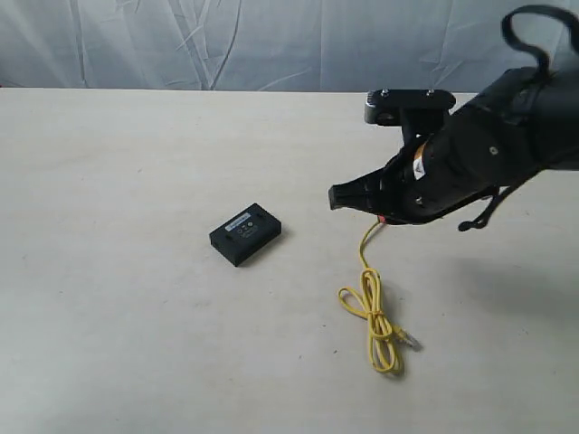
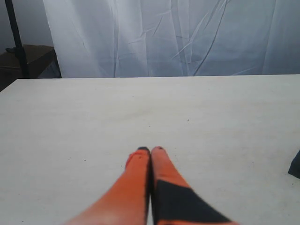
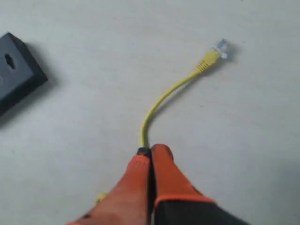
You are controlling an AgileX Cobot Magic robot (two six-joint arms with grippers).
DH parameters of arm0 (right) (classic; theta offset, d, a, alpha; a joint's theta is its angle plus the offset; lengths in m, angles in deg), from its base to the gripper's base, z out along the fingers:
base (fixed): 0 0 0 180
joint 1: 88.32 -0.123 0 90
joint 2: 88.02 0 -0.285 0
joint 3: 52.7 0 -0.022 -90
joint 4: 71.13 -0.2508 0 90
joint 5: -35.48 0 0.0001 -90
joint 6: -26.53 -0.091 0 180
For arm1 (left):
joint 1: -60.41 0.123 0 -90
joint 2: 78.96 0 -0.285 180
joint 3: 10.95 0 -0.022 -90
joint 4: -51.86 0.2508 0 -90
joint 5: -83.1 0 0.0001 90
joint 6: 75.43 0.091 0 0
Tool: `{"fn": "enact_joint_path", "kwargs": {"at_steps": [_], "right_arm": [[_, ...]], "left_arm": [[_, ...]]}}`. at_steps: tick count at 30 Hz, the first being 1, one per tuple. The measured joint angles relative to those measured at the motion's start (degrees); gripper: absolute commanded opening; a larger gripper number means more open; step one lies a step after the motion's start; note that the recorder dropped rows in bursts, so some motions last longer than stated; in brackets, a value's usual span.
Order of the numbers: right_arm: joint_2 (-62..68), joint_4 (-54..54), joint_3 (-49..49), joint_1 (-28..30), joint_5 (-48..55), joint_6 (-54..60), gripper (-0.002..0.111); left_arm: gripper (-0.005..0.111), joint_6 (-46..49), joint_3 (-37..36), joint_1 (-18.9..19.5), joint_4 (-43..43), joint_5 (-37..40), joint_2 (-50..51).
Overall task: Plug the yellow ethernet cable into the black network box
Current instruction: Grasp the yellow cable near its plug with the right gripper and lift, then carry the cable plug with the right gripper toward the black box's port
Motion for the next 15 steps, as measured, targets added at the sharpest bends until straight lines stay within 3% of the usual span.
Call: {"fn": "enact_joint_path", "kwargs": {"at_steps": [6, 13, 15], "right_arm": [[9.88, 7.00, -0.91, 1.44, -5.27, -21.63, -0.001], [12.09, 8.01, -2.36, 3.72, -8.48, -30.17, -0.001], [13.25, 7.55, -2.36, 3.72, -10.21, -31.10, 0.011]], "left_arm": [[0.000, 0.00, 0.00, 0.00, 0.00, 0.00, 0.00], [0.000, 0.00, 0.00, 0.00, 0.00, 0.00, 0.00], [0.000, 0.00, 0.00, 0.00, 0.00, 0.00, 0.00]]}}
